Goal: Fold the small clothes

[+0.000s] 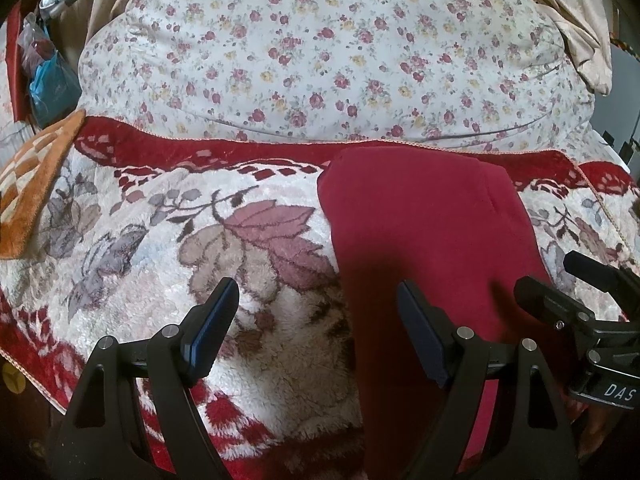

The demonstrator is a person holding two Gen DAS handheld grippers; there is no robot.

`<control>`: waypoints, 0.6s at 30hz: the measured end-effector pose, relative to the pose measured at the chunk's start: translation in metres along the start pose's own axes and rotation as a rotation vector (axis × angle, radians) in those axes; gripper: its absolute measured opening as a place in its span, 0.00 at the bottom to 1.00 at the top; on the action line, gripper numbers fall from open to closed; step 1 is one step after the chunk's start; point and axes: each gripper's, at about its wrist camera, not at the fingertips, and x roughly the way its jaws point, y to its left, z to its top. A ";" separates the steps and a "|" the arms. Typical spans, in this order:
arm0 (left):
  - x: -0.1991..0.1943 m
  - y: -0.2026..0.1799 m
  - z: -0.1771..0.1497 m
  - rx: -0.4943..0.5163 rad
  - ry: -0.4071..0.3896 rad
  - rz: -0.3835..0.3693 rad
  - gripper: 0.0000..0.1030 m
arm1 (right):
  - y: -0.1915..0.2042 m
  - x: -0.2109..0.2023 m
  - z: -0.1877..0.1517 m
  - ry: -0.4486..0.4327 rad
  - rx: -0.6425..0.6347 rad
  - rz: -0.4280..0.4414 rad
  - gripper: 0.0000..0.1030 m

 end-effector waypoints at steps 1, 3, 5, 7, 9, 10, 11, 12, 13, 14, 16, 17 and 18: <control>0.000 0.000 0.000 0.000 0.000 0.000 0.79 | 0.000 0.000 0.000 0.001 0.000 0.000 0.90; 0.000 0.000 0.000 0.000 0.002 -0.001 0.79 | 0.000 0.000 -0.001 0.002 0.004 0.000 0.90; 0.002 0.000 0.000 0.000 0.005 -0.003 0.79 | -0.001 0.001 -0.001 0.006 0.005 -0.001 0.90; 0.003 0.000 0.000 0.002 0.006 -0.003 0.79 | -0.003 0.002 0.000 0.009 0.005 0.000 0.90; 0.003 -0.001 0.001 0.003 0.006 -0.004 0.79 | -0.004 0.002 0.000 0.010 0.006 0.001 0.90; 0.003 -0.001 0.001 0.003 0.006 -0.004 0.79 | -0.004 0.003 0.000 0.011 0.007 0.003 0.90; 0.003 -0.001 0.001 0.002 0.006 -0.003 0.79 | -0.004 0.003 0.000 0.011 0.007 0.001 0.90; 0.003 -0.001 0.001 0.003 0.006 -0.003 0.79 | -0.004 0.003 0.000 0.011 0.006 0.001 0.90; 0.003 -0.001 0.000 0.002 0.006 -0.002 0.79 | -0.004 0.003 0.000 0.012 0.006 0.002 0.90; 0.003 -0.001 0.001 0.002 0.007 -0.002 0.79 | -0.004 0.003 0.000 0.011 0.006 0.003 0.90; 0.003 -0.001 0.001 0.002 0.007 -0.002 0.79 | -0.004 0.003 0.000 0.012 0.006 0.001 0.90; 0.003 -0.001 0.001 0.002 0.006 -0.002 0.79 | -0.004 0.003 0.000 0.013 0.006 0.001 0.90; 0.003 -0.001 0.001 0.001 0.007 -0.003 0.79 | -0.004 0.003 0.000 0.012 0.007 0.001 0.90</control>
